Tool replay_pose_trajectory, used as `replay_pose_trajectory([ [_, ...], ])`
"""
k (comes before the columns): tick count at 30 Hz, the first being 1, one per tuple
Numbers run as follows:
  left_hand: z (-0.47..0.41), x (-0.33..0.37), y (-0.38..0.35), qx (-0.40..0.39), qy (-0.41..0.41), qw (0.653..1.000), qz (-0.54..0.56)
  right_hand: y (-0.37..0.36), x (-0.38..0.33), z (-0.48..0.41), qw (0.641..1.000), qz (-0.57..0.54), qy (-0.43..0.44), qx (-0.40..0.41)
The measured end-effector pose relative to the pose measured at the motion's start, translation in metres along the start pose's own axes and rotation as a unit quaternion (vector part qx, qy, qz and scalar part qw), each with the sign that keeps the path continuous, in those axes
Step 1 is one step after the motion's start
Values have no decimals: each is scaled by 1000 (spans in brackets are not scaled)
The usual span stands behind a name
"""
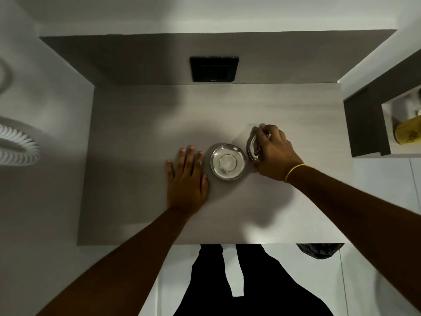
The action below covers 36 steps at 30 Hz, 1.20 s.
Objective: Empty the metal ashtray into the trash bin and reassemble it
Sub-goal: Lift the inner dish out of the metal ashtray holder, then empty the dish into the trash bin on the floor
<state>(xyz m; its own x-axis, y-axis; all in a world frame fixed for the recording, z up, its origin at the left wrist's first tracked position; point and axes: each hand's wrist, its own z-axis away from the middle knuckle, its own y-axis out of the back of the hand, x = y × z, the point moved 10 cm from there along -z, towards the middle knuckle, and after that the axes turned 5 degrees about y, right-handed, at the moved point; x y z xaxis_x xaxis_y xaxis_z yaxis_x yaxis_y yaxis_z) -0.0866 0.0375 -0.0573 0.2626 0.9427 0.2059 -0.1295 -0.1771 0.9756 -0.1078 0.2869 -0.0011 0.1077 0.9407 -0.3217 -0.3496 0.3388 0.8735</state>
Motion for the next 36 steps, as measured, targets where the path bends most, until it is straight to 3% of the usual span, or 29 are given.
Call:
replay_pose_trajectory([
  [5,0,0,0,6,1,1000,2,-6,6,6,1000,3,7,19],
  [10,0,-1,1,15,2,1000,-2,15,-11,34,974,-14,-40,222],
  [15,3,0,2,35,-6,999,-1,-32,-13,44,938,-201,-233,157],
  [23,19,11,0,6,-25,999,27,-42,-8,44,860,-407,-254,174],
  [26,51,53,-9,-46,-99,993,48,-19,9,59,846,-426,-232,222],
  [29,73,136,-23,-90,-199,974,60,-3,39,85,805,-486,-224,258],
  [36,67,312,-45,-103,-398,908,83,8,144,181,733,-543,-272,307],
])
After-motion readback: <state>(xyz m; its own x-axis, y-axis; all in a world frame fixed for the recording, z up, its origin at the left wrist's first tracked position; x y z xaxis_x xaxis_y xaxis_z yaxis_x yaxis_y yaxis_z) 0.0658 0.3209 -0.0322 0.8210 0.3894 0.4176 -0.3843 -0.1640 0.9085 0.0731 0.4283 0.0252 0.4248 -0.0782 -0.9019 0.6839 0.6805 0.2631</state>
